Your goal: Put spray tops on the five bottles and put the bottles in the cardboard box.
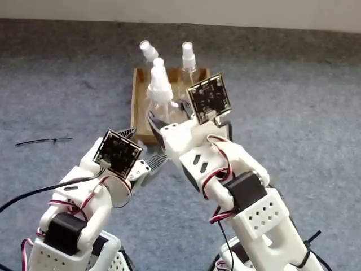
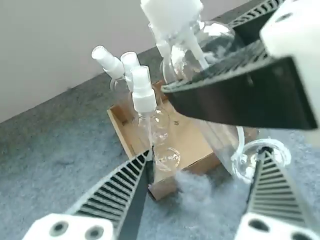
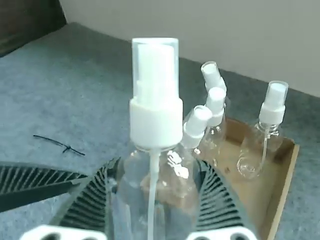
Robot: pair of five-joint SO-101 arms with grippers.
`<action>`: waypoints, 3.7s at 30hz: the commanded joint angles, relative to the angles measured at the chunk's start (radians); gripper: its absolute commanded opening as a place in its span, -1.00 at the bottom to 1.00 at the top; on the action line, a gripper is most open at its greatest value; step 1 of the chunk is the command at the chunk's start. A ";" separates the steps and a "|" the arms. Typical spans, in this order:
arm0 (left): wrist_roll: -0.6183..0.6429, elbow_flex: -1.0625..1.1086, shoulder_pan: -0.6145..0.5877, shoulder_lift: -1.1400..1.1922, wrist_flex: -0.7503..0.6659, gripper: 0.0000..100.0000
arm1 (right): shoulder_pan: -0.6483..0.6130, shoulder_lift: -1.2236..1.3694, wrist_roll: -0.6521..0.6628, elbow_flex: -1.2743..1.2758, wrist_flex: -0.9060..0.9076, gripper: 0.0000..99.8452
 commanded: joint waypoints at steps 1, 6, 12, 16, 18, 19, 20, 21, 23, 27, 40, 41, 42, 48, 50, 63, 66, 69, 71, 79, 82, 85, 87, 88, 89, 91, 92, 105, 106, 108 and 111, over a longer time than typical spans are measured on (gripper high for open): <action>0.009 -0.002 -0.054 -0.008 -0.034 -0.40 | -0.015 0.001 -0.009 -0.067 0.054 -0.99; 0.012 0.021 -0.117 -0.007 -0.078 -0.40 | -0.015 -0.001 -0.009 -0.067 0.085 -0.99; 0.012 0.031 -0.117 -0.008 -0.072 -0.40 | -0.010 -0.001 -0.009 -0.064 0.081 -0.99; 0.017 0.027 -0.116 -0.039 -0.025 -0.40 | -0.005 -0.007 -0.009 -0.068 -0.021 -0.99; 0.052 0.025 -0.116 -0.114 0.011 -0.40 | -0.008 -0.027 -0.018 -0.065 -0.114 -0.99; 0.060 0.025 -0.117 -0.163 0.028 -0.40 | -0.010 -0.041 -0.035 -0.061 -0.162 -0.99; 0.060 0.025 -0.117 -0.220 0.048 -0.40 | -0.010 -0.048 -0.052 -0.050 -0.197 -0.99; 0.060 0.025 -0.117 -0.277 0.071 -0.40 | -0.010 -0.056 -0.063 -0.025 -0.225 -0.99; 0.058 0.028 -0.117 -0.372 0.101 -0.40 | -0.010 -0.065 -0.068 0.027 -0.268 -0.99; 0.058 0.033 -0.116 -0.328 0.092 -0.40 | -0.045 -0.065 -0.072 0.093 -0.269 -0.99; 0.055 0.108 -0.127 -0.124 -0.091 -0.40 | -0.102 -0.070 -0.066 0.033 -0.068 -0.99; 0.055 0.108 -0.133 -0.124 -0.092 -0.40 | -0.102 -0.070 -0.066 0.035 -0.065 -0.99; 0.055 0.110 -0.147 -0.124 -0.092 -0.40 | -0.102 -0.070 -0.066 0.035 -0.054 -0.99; 0.055 0.110 -0.200 -0.120 -0.094 -0.40 | -0.074 -0.070 -0.064 0.035 -0.021 -0.99; 0.055 0.113 -0.200 -0.124 -0.094 -0.40 | -0.044 -0.070 -0.064 0.033 -0.024 -0.99; 0.057 0.117 -0.183 -0.125 -0.086 -0.40 | 0.232 0.240 0.075 -0.050 -0.464 -0.99; 0.060 0.137 -0.249 -0.125 -0.092 -0.40 | 0.248 0.321 0.075 -0.056 -0.573 -0.99; 0.060 0.133 -0.318 -0.125 -0.092 -0.40 | 0.246 0.369 0.075 0.010 -0.685 -0.99; 0.057 0.116 -0.361 -0.125 -0.092 -0.40 | 0.248 0.380 0.075 0.079 -0.786 -0.99; 0.057 0.094 -0.562 -0.125 -0.098 -0.40 | 0.252 0.435 0.083 0.283 -1.007 -0.99; 0.057 0.125 -0.633 -0.125 -0.133 -0.40 | 0.254 0.460 0.083 0.300 -1.030 -0.99; 0.055 0.157 -0.707 -0.125 -0.164 -0.40 | 0.257 0.489 0.083 0.303 -1.035 -0.99; 0.057 0.174 -0.746 -0.125 -0.170 -0.40 | 0.257 0.510 0.078 0.308 -1.035 -0.99; 0.057 0.185 -0.760 -0.125 -0.170 -0.40 | 0.257 0.521 0.077 0.309 -1.035 -0.99; 0.057 0.199 -0.766 -0.125 -0.170 -0.40 | 0.257 0.530 0.075 0.309 -1.036 -0.99; 0.057 0.225 -0.769 -0.125 -0.180 -0.40 | 0.255 0.547 0.075 0.309 -1.036 -0.99; 0.057 0.239 -0.769 -0.125 -0.195 -0.40 | 0.255 0.556 0.075 0.309 -1.041 -0.99; 0.060 0.266 -0.762 -0.125 -0.227 -0.40 | 0.260 0.700 0.075 0.357 -1.196 -0.99; 0.060 0.266 -0.762 -0.125 -0.227 -0.40 | 0.260 0.704 0.075 0.357 -1.196 -0.99; 0.060 0.266 -0.762 -0.125 -0.227 -0.40 | 0.260 0.705 0.075 0.357 -1.196 -0.99; 0.061 0.266 -0.760 -0.125 -0.227 -0.40 | 0.257 0.705 0.078 0.363 -1.196 -0.99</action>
